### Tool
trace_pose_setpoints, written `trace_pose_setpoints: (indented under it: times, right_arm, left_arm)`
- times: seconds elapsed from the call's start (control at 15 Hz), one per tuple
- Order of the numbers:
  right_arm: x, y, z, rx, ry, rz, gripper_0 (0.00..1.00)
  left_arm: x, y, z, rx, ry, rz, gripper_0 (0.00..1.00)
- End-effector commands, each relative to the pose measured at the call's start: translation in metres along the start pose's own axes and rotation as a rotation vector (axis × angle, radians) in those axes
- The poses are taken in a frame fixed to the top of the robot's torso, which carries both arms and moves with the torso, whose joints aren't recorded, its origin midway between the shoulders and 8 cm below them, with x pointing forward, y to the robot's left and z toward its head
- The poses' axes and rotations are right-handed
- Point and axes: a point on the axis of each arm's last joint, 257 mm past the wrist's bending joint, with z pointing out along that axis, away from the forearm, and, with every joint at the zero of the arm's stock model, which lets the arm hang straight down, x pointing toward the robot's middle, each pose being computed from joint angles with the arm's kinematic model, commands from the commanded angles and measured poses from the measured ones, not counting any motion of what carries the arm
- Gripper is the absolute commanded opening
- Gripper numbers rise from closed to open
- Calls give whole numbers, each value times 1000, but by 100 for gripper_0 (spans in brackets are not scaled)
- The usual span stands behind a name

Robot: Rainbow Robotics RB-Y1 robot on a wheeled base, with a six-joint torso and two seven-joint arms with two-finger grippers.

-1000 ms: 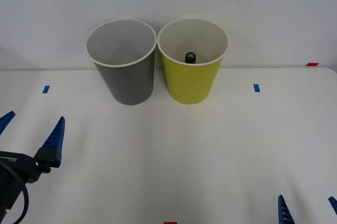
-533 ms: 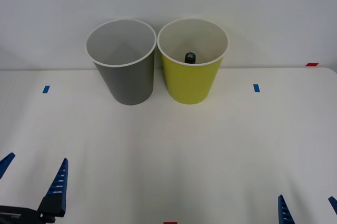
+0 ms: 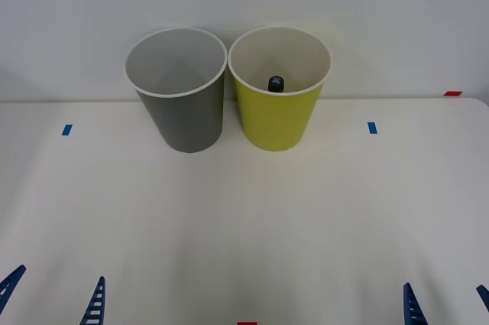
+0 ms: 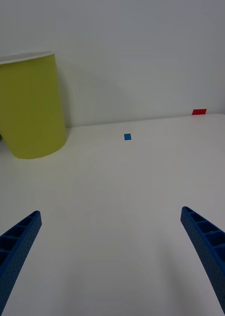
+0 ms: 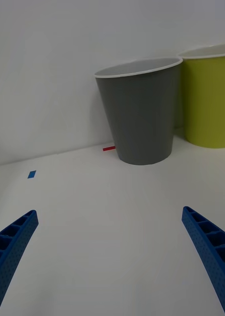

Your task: Put cans in the gray bin and PET bottles in the light green bin.

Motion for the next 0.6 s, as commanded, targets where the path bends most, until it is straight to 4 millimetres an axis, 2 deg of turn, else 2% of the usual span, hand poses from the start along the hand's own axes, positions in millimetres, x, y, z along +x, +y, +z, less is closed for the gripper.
trace_pose_setpoints:
  times: [0.07, 0.27, 0.6]
  right_arm:
    - [0, 0, 0, 0, 0, 0, 98]
    - [0, 0, 0, 0, 0, 0, 98]
    - [0, 0, 0, 0, 0, 0, 98]
  left_arm:
    - [13, -2, -11, -13, 6, -31, 100]
    - [27, -8, -23, -19, 27, -76, 100]
    - [29, -8, -23, -17, 31, -80, 100]
